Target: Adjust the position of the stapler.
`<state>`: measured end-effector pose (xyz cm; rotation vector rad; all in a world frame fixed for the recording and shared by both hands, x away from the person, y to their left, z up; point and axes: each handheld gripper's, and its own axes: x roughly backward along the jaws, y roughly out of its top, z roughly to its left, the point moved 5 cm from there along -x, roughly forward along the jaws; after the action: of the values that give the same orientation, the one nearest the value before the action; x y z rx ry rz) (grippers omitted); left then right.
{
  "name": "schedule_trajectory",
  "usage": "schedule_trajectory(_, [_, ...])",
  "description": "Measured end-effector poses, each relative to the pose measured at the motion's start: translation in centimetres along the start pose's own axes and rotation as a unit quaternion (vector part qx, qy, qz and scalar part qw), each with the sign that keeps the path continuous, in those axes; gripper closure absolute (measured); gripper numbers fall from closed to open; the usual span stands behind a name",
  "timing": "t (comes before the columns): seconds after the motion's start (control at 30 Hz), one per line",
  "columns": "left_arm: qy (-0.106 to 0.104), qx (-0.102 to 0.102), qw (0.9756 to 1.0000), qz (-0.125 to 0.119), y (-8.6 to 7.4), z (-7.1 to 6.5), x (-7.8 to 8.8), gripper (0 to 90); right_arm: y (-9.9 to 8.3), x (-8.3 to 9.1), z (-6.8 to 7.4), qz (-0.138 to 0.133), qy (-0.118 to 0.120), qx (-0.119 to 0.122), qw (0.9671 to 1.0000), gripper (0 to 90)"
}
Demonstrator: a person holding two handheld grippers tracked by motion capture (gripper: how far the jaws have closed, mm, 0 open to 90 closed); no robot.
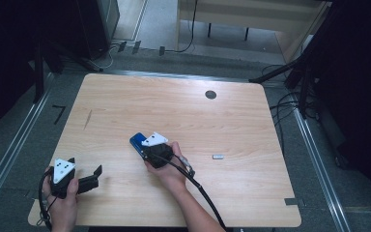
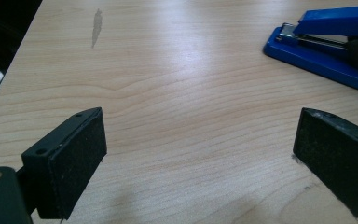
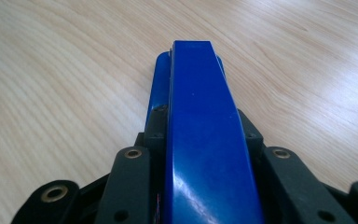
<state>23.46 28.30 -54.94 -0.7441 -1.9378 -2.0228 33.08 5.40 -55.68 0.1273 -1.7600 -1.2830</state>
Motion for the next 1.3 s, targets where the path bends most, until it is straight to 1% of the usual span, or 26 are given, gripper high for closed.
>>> schedule_trajectory(0.03, [0.0,0.0,1.0,0.0,0.0,0.0,0.0,2.8,0.0,0.0,0.0,0.0,0.0,0.0,1.0,67.2])
schedule_trajectory(0.07, [0.0,0.0,1.0,0.0,0.0,0.0,0.0,2.8,-0.3,0.4,-0.1,0.0,0.003,0.002,1.0,67.2])
schedule_trajectory(0.1, [0.0,0.0,1.0,0.0,0.0,0.0,0.0,2.8,-0.3,0.4,-0.1,0.0,0.003,0.002,1.0,67.2])
schedule_trajectory(0.13, [0.0,-0.001,1.0,0.001,0.0,0.0,0.0,2.8,-0.7,0.9,-0.2,0.0,0.007,0.002,1.0,67.1])
schedule_trajectory(0.23, [0.0,-0.002,1.0,0.0,0.0,0.0,0.0,2.8,-1.0,1.4,-0.2,0.0,0.013,0.001,0.9999,67.1])
schedule_trajectory(0.3, [0.0,-0.001,1.0,0.0,0.0,0.0,0.0,2.8,-1.4,2.1,-0.2,-0.002,0.017,0.004,0.9998,67.1])
schedule_trajectory(0.37, [0.0,-0.001,1.0,0.0,0.0,0.0,0.0,2.8,-1.6,2.3,-0.2,-0.003,0.018,0.006,0.9998,67.1])
schedule_trajectory(0.4, [0.001,-0.002,1.0,0.0,0.0,0.0,0.0,2.8,-1.8,3.0,-0.3,-0.009,0.021,0.003,0.9997,67.1])
schedule_trajectory(0.43, [0.002,-0.002,1.0,0.0,0.0,0.0,0.0,2.8,-1.8,3.0,-0.3,-0.009,0.021,0.003,0.9997,67.1])
schedule_trajectory(0.47, [0.002,-0.003,1.0,0.0,0.0,0.0,0.0,2.8,-1.8,3.7,-0.5,-0.016,0.023,0.001,0.9996,67.1])
schedule_trajectory(0.5, [0.002,-0.003,1.0,0.0,0.0,0.0,0.0,2.8,-1.8,3.7,-0.5,-0.016,0.023,0.001,0.9996,67.1])
schedule_trajectory(0.53, [0.002,-0.003,1.0,0.0,0.0,-0.1,0.0,2.8,-1.8,4.3,-0.5,-0.017,0.025,0.006,0.9995,67.1])
schedule_trajectory(0.57, [0.002,-0.003,1.0,0.0,0.0,-0.1,0.0,2.8,-1.8,4.3,-0.5,-0.017,0.025,0.006,0.9995,67.1])
schedule_trajectory(0.6, [0.002,-0.002,1.0,0.0,0.0,-0.1,0.0,2.7,-2.0,4.7,-0.4,-0.014,0.026,0.015,0.9994,67.1])
schedule_trajectory(0.73, [0.002,-0.003,1.0,0.0,0.0,-0.1,0.0,2.8,-2.4,5.1,-0.4,-0.011,0.028,0.021,0.9993,67.1])
schedule_trajectory(0.9, [0.001,-0.003,1.0,0.0,0.0,0.0,0.0,2.8,-3.2,5.5,-0.4,-0.009,0.03,0.018,0.9993,67.1])
schedule_trajectory(0.93, [0.001,-0.003,1.0,0.0,0.0,-0.1,0.0,2.8,-3.6,5.8,-0.4,-0.009,0.031,0.017,0.9993,67.1])
schedule_trajectory(1.0, [0.001,-0.003,1.0,-0.001,0.0,-0.1,0.0,2.8,-3.7,6.0,-0.5,-0.011,0.031,0.016,0.9993,67.1])
schedule_trajectory(1.07, [0.001,-0.003,1.0,-0.001,0.0,-0.1,0.0,2.8,-4.1,6.7,-0.5,-0.011,0.035,0.02,0.9991,67.1])
schedule_trajectory(1.2, [0.0,-0.003,1.0,0.0,0.0,-0.1,0.1,2.8,-4.7,7.4,-0.5,-0.01,0.04,0.027,0.9988,67.1])
schedule_trajectory(1.3, [0.001,-0.003,1.0,-0.001,0.0,0.0,0.1,2.7,-5.3,7.9,-0.5,-0.012,0.045,0.027,0.9986,67.0])
